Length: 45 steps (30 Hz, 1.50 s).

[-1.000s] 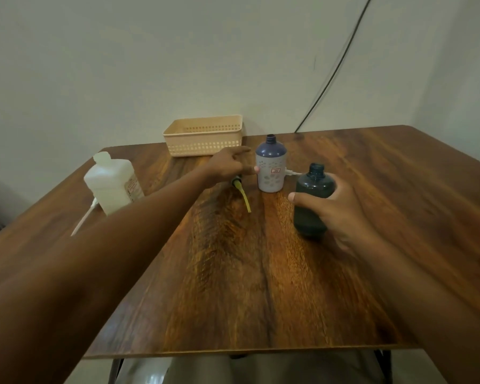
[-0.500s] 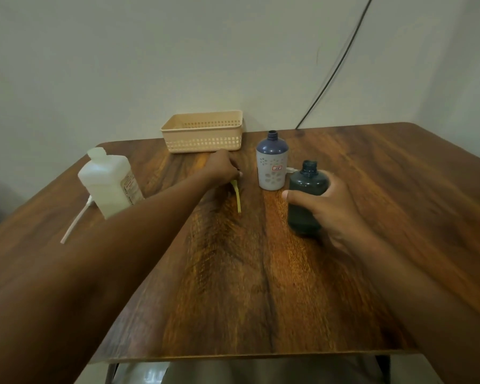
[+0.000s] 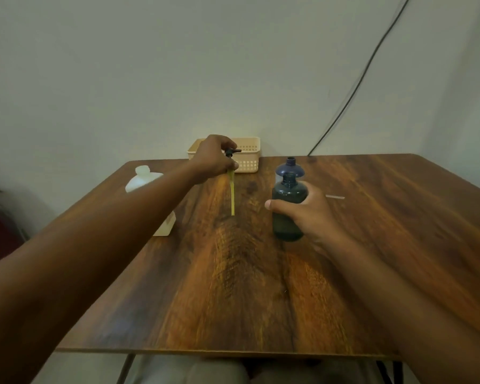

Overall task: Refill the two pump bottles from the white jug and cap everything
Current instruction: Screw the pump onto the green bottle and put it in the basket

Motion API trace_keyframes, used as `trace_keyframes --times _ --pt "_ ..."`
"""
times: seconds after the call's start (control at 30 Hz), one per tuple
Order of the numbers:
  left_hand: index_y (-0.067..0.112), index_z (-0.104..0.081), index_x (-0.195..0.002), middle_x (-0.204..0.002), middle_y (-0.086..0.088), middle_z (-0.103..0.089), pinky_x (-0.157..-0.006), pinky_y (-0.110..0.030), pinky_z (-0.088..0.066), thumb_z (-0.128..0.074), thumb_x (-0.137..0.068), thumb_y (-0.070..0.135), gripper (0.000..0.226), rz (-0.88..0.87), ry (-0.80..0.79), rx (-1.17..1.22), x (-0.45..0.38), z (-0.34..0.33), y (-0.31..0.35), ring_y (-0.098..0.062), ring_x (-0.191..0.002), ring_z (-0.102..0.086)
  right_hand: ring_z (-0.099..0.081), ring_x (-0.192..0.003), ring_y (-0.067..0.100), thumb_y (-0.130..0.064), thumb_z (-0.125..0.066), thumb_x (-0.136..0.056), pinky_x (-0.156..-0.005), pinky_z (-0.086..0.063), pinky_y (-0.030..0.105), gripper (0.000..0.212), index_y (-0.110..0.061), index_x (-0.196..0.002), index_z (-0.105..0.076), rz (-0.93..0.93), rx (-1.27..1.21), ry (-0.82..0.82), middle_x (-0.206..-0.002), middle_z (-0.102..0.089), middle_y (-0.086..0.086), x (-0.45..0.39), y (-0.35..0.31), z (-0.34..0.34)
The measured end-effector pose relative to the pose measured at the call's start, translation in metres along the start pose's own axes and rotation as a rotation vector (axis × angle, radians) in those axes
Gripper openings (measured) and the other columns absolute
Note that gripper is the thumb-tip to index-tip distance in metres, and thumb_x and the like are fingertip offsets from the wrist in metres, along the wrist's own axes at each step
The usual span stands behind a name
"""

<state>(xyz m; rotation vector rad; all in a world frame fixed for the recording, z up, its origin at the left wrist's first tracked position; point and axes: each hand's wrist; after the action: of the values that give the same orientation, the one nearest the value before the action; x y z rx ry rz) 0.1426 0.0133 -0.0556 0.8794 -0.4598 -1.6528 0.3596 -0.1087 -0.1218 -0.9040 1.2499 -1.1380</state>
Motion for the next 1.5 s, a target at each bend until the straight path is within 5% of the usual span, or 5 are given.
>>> trace_keyframes --times 0.3,0.43,0.57,0.87,1.5 --pt "0.013 -0.069 -0.126 -0.120 -0.006 -0.068 -0.064 -0.017 -0.057 -0.086 -0.075 -0.004 0.057 -0.177 0.089 0.078 0.037 0.086 0.061 -0.020 -0.087 -0.075 -0.062 -0.104 0.015 -0.033 -0.092 -0.071 -0.078 -0.053 0.028 0.061 -0.030 -0.121 -0.058 0.009 -0.008 -0.074 -0.114 -0.065 -0.007 0.009 -0.030 -0.036" --pt "0.016 -0.070 -0.122 -0.122 -0.007 -0.064 -0.084 -0.035 -0.063 -0.085 -0.075 -0.003 0.053 -0.249 0.128 0.150 0.052 0.113 0.090 -0.027 -0.095 -0.074 -0.063 -0.102 0.012 -0.032 -0.093 -0.071 -0.075 -0.051 0.026 0.064 -0.029 -0.124 -0.058 0.006 -0.027 -0.089 -0.113 -0.065 -0.009 0.015 -0.038 -0.048" --pt "0.016 -0.071 -0.120 -0.119 -0.009 -0.064 -0.082 -0.034 -0.064 -0.086 -0.075 -0.001 0.050 -0.318 0.151 0.199 0.063 0.128 0.120 -0.029 -0.094 -0.075 -0.063 -0.096 0.008 -0.035 -0.093 -0.068 -0.071 -0.049 0.024 0.051 -0.038 -0.104 -0.057 0.024 -0.006 -0.088 -0.106 -0.066 -0.014 0.016 -0.040 -0.055" --pt "0.016 -0.070 -0.120 -0.119 -0.009 -0.064 -0.078 -0.033 -0.065 -0.087 -0.074 0.000 0.052 -0.380 0.168 0.236 0.087 0.133 0.152 -0.027 -0.086 -0.077 -0.061 -0.092 0.007 -0.045 -0.092 -0.065 -0.067 -0.047 0.020 0.050 -0.043 -0.097 -0.054 0.054 0.056 -0.088 -0.104 -0.062 -0.020 0.022 -0.045 -0.066" --pt "0.023 -0.068 -0.119 -0.124 -0.001 -0.063 -0.072 -0.024 -0.063 -0.083 -0.078 -0.005 0.051 -0.374 0.079 0.271 0.117 0.070 0.120 -0.019 -0.095 -0.072 -0.055 -0.091 0.007 -0.041 -0.089 -0.073 -0.072 -0.046 0.022 0.064 -0.035 -0.119 -0.046 0.061 0.060 -0.038 -0.104 -0.056 -0.019 0.013 -0.054 -0.057"
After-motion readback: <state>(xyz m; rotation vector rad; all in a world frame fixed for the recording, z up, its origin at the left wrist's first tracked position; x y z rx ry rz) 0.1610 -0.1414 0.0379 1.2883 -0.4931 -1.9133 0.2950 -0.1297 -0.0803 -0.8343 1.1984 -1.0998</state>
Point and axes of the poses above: each hand's wrist, its own x-axis away from the middle knuckle, its own z-axis out of the back of the hand, y = z × x
